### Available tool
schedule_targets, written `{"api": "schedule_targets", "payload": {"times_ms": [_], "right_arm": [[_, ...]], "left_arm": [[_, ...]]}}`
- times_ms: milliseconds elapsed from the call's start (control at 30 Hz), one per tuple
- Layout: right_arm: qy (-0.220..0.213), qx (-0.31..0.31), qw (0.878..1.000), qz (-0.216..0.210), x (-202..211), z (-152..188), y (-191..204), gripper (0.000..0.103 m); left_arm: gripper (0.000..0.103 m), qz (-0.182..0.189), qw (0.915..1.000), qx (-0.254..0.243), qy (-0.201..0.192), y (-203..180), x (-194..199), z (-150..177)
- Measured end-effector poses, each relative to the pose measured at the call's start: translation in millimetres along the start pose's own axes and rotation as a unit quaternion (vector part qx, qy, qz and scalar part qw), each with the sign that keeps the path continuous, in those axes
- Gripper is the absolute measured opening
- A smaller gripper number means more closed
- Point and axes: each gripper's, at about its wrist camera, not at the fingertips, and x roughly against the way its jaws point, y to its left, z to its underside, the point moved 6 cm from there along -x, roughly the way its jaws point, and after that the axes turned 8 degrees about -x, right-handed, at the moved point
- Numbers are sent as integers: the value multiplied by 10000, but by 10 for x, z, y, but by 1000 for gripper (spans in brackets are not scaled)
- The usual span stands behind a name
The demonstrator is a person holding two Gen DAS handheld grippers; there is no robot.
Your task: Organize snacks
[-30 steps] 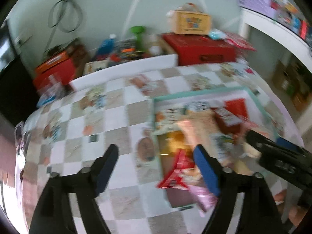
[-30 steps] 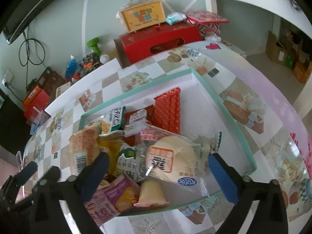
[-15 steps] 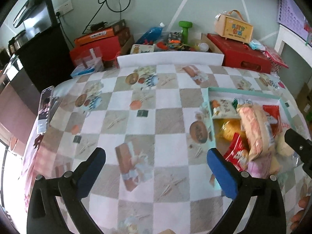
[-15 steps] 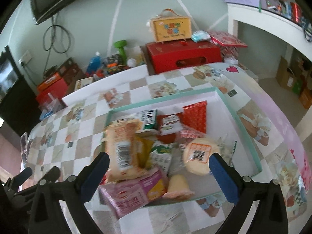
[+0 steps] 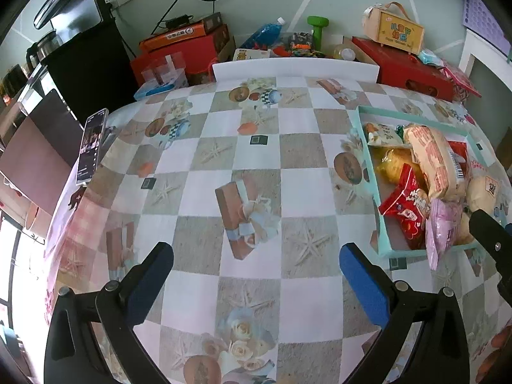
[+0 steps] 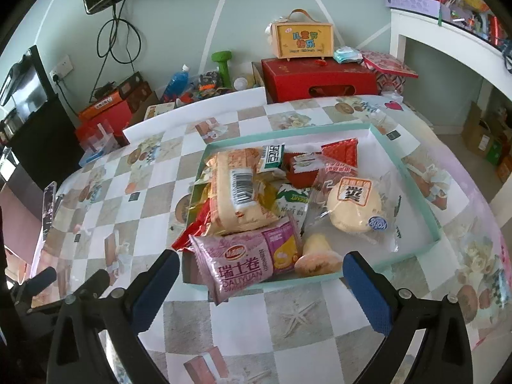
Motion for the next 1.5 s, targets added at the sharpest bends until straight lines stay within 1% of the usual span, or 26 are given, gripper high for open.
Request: {"api": "schedule_targets", "payload": {"times_ms": [233,600,867,1267,1500], "right_arm": [[-39,56,10000,9,7,0,45,103],[33,72,9999,-102,-132,49,112,103],[104,173,9997,-137,-177,77,135,103],[229,262,9994,50,-204,111,114,103],[293,376,9988,89,-234,140,156,103]], "left_arm": [[103,78,10000,31,39,4,-6,6],[103,154,9997,43,196,13,-112,-2],[103,108,9994,88,315,45,-175,12],[103,-41,9985,321,447,175,-224,35],[103,-77,9980,346,516,183,-253,49]]}}
